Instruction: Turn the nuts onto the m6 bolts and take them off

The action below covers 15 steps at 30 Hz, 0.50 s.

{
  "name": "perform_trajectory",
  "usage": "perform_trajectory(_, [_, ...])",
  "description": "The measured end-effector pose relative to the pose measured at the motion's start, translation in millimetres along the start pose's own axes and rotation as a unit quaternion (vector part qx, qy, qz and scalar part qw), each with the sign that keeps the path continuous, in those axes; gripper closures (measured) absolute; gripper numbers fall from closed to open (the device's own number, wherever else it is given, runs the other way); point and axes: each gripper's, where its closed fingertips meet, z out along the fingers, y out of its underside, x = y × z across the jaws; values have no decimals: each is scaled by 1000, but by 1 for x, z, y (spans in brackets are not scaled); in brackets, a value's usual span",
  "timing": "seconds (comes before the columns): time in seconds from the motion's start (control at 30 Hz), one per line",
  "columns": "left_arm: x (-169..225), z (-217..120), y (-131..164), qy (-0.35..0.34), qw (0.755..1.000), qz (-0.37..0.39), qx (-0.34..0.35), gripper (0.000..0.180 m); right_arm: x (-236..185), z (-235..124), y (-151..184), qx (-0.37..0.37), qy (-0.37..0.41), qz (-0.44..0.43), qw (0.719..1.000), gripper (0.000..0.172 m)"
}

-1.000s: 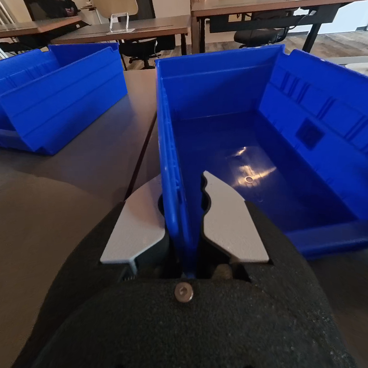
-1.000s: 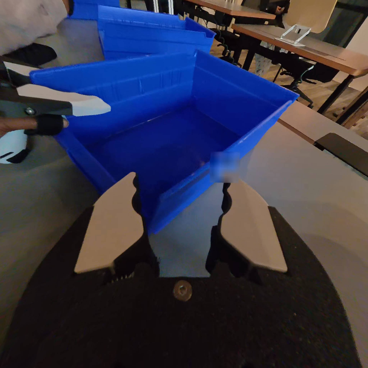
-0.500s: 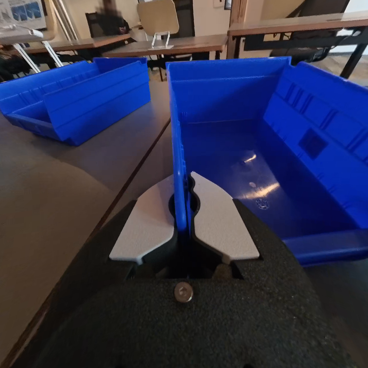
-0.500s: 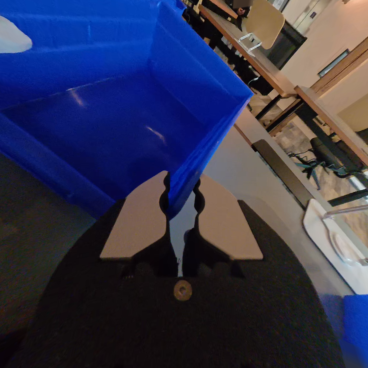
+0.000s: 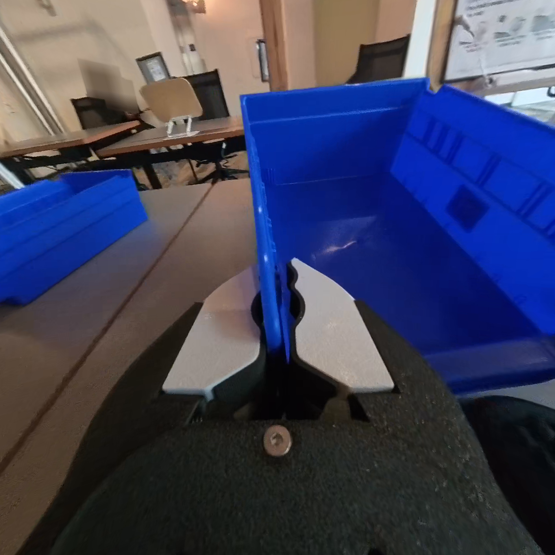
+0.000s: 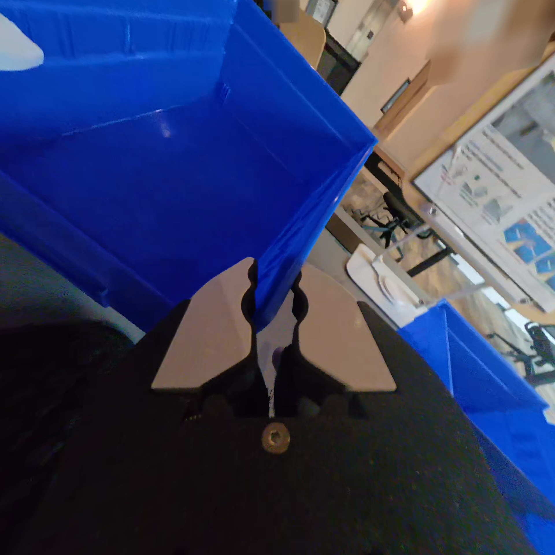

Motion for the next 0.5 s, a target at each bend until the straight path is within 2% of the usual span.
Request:
perform_trajectory(0.23, [69, 16, 9, 52, 998, 10, -27, 172, 36, -23, 54, -52, 27, 26, 998, 152])
perform_trajectory(0.5, [118, 31, 8, 92, 995, 29, -36, 171, 66, -38, 87, -76, 57, 51, 994, 153])
